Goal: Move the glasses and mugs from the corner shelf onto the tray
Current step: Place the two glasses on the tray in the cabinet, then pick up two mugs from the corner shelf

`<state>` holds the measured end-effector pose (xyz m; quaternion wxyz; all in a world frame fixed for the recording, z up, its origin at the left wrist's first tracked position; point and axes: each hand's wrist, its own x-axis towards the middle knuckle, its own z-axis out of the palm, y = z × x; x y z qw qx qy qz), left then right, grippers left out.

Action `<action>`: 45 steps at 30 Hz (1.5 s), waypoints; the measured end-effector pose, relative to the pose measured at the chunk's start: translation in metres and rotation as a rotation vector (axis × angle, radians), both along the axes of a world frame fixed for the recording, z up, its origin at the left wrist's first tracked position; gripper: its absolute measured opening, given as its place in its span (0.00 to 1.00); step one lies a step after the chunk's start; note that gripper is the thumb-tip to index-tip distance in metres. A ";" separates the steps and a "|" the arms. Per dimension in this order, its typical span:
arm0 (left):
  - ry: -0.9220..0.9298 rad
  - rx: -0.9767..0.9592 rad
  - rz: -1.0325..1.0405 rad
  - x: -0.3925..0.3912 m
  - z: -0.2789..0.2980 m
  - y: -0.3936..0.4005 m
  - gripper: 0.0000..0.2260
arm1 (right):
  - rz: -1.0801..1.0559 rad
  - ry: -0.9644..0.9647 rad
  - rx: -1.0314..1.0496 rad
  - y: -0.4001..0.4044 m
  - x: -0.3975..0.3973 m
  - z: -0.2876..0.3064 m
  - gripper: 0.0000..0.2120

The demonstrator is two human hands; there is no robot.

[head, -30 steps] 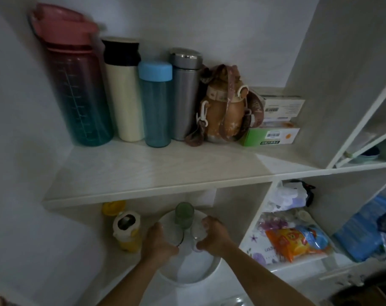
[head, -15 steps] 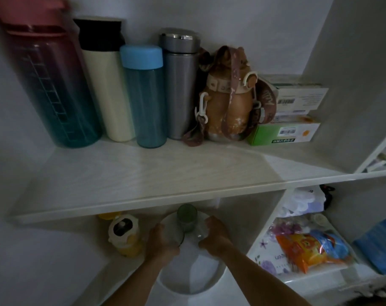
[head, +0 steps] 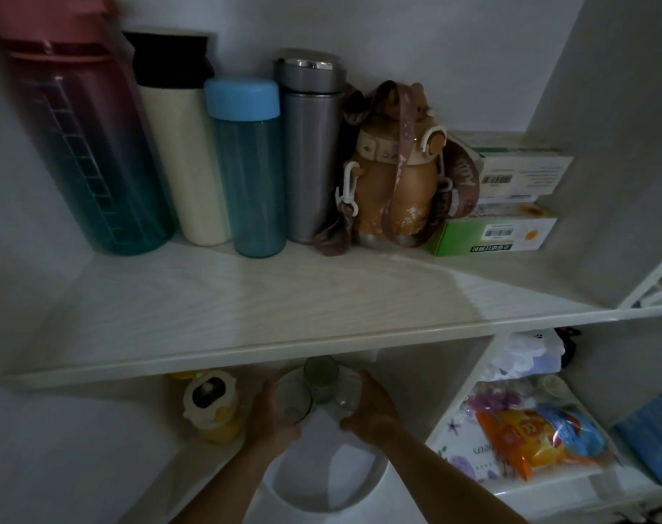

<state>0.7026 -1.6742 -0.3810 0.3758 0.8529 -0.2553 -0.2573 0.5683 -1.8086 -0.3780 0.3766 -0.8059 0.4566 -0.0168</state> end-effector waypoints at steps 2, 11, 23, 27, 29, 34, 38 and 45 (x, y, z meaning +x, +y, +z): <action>-0.036 0.023 -0.014 -0.001 0.006 0.004 0.38 | 0.015 -0.004 -0.050 0.004 -0.002 0.003 0.48; -0.118 0.057 -0.066 -0.011 0.048 0.034 0.24 | 0.126 -0.039 -0.226 0.038 -0.018 0.051 0.41; -0.324 0.247 -0.473 -0.047 0.136 0.148 0.19 | 0.107 0.032 -0.290 0.171 -0.060 0.134 0.25; -0.312 0.177 -0.576 -0.058 0.165 0.210 0.20 | 0.114 0.009 -0.323 0.231 -0.069 0.169 0.20; -0.291 0.155 -0.626 -0.057 0.184 0.238 0.20 | 0.117 -0.013 -0.333 0.258 -0.071 0.192 0.17; -0.251 0.222 -0.749 -0.045 0.248 0.298 0.14 | 0.181 -0.085 -0.371 0.310 -0.075 0.253 0.12; -0.271 0.229 -0.773 -0.036 0.299 0.341 0.13 | 0.294 -0.113 -0.411 0.339 -0.072 0.299 0.08; -0.231 0.097 -0.716 -0.017 0.363 0.404 0.08 | 0.507 -0.259 -0.391 0.388 -0.048 0.351 0.05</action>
